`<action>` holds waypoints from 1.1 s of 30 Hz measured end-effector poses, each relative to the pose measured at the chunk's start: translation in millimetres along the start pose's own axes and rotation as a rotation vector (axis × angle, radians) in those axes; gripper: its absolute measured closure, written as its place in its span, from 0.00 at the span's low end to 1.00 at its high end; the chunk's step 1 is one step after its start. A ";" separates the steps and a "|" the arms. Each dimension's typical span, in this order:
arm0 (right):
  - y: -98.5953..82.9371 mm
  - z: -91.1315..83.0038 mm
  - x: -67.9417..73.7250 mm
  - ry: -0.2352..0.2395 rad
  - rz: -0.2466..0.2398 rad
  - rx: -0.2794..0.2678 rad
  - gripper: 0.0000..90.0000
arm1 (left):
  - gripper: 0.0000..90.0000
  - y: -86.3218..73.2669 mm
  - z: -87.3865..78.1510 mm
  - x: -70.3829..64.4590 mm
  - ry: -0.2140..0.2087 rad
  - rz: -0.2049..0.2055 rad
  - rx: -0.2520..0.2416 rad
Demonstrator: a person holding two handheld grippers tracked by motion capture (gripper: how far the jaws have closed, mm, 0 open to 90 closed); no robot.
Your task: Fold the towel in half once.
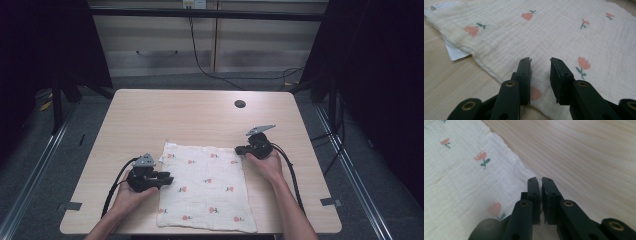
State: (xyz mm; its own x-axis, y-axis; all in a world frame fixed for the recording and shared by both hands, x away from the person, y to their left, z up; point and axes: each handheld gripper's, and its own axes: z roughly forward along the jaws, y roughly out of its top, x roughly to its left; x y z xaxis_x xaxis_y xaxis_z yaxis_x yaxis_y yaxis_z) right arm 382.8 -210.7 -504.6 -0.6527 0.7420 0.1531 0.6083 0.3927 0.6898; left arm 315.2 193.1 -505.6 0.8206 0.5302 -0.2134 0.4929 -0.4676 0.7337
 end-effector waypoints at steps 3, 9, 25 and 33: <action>0.4 0.5 0.7 -0.003 -0.006 -0.004 0.98 | 0.76 0.5 0.2 0.9 -0.007 -0.012 0.000; -1.2 0.2 -1.0 0.009 0.014 -0.010 0.98 | 0.70 12.1 -1.3 8.2 0.040 -0.035 -0.057; -1.4 1.4 -3.0 0.024 0.026 -0.021 0.99 | 0.77 57.2 14.3 92.0 0.144 -0.163 -0.055; -1.5 1.6 -2.5 0.024 0.027 -0.023 0.99 | 0.72 52.4 29.2 90.7 0.151 -0.150 -0.012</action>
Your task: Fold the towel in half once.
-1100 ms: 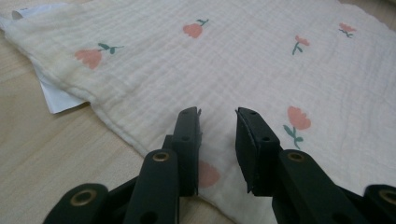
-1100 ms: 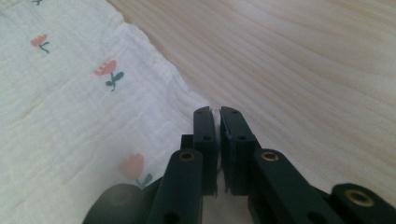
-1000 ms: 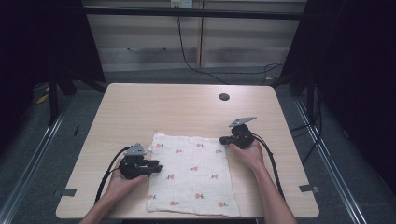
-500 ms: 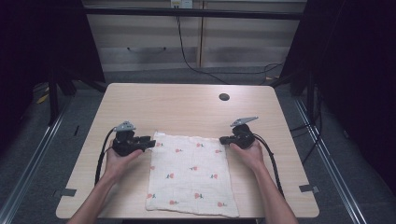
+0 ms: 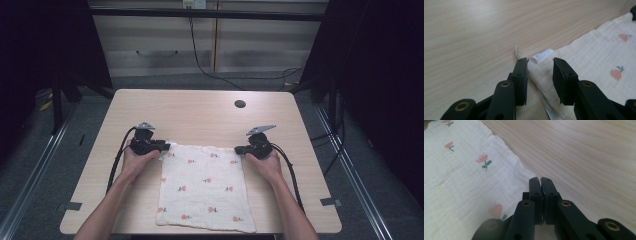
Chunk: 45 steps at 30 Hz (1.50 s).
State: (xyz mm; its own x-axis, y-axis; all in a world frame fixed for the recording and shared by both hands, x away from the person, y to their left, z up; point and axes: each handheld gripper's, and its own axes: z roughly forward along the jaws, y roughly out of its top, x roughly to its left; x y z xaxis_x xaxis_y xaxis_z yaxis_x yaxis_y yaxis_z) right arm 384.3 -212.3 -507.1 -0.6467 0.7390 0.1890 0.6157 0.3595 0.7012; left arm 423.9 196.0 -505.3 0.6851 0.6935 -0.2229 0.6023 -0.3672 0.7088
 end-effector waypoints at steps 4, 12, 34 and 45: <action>-1.8 -0.4 -0.9 0.007 0.014 -0.010 0.99 | 0.79 -2.6 0.4 -4.0 0.017 0.033 -0.008; -0.9 -0.8 -2.6 0.006 0.027 -0.017 0.99 | 0.95 -4.2 -2.2 -3.1 0.014 -0.011 -0.035; 32.0 -53.3 -11.0 0.013 0.048 -0.215 0.99 | 0.96 40.3 -54.1 -8.6 -0.078 -0.001 -0.248; 49.7 -81.9 -11.5 0.018 0.028 -0.288 0.99 | 0.96 59.2 -70.7 -19.6 -0.085 0.056 -0.291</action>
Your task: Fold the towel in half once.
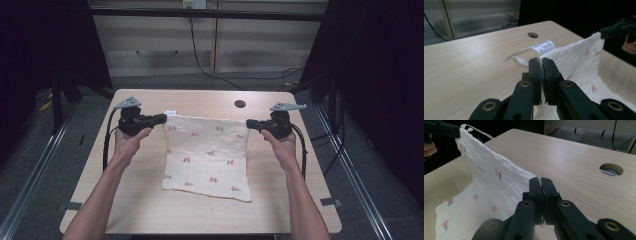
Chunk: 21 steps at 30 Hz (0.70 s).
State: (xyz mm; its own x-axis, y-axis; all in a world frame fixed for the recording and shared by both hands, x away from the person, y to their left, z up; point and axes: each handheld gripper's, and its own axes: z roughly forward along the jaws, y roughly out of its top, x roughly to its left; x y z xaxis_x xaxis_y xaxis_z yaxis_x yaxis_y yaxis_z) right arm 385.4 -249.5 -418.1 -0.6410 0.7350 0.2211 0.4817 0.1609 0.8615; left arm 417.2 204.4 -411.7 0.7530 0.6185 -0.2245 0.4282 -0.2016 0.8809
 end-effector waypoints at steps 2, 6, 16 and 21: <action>-4.1 -0.6 2.8 0.005 -0.008 0.016 0.99 | 0.96 -11.7 2.0 0.8 -0.007 -0.010 0.016; -10.7 -5.0 9.1 0.019 -0.029 0.034 0.99 | 0.96 -29.7 -0.6 -0.8 -0.024 -0.020 0.022; -33.6 -18.0 31.1 0.064 -0.065 0.061 0.99 | 0.96 -46.2 -19.6 -19.1 -0.044 0.006 -0.011; -49.1 -25.5 42.7 0.066 -0.071 0.083 0.99 | 0.96 -64.2 -25.3 -30.6 -0.066 0.017 0.021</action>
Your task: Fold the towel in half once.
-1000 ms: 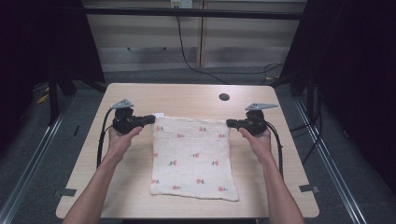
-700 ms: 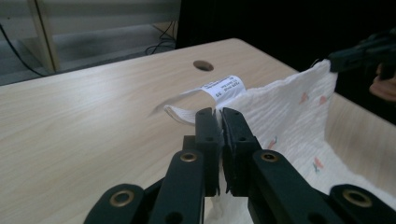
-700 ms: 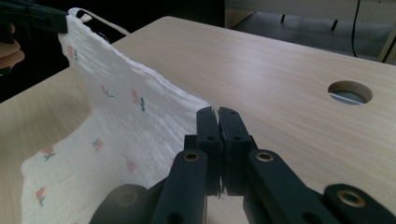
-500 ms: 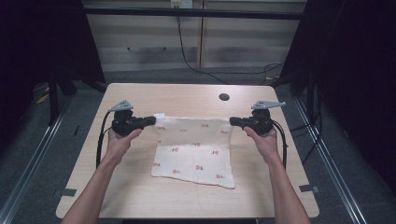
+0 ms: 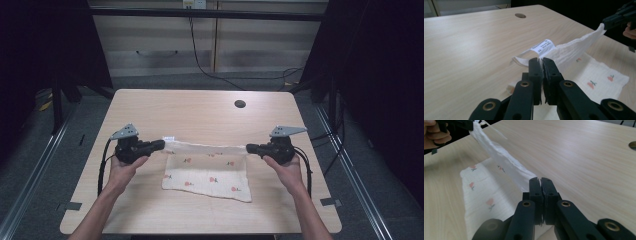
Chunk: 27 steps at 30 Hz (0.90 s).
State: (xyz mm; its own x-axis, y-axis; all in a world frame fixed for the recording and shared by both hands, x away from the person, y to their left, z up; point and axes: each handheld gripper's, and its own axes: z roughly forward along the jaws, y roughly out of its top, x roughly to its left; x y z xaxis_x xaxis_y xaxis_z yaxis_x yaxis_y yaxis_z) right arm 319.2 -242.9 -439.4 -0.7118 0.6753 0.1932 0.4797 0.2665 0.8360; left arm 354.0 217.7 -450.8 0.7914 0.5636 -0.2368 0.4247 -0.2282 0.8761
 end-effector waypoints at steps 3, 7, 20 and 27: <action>-7.4 -0.1 7.1 0.005 -0.016 0.028 0.99 | 0.96 -10.1 -2.2 -3.5 -0.001 0.005 0.020; -17.9 1.0 12.1 0.001 -0.022 0.072 0.99 | 0.96 -20.2 -2.2 -1.8 -0.026 -0.012 0.056; -41.5 -0.8 27.0 0.027 -0.018 0.101 0.99 | 0.96 -33.8 -3.3 -15.6 -0.038 0.057 0.154; -51.1 -4.7 34.6 0.052 -0.016 0.114 0.99 | 0.95 -42.8 -9.4 -28.7 -0.049 0.085 0.178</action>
State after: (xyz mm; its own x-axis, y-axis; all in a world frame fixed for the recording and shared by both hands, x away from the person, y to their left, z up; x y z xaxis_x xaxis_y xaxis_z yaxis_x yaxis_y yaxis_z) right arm 267.6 -236.3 -473.0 -0.7440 0.6345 0.2092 0.5212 0.3554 0.7759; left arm 309.0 218.7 -477.6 0.8465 0.4976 -0.1891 0.4229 -0.4129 0.8067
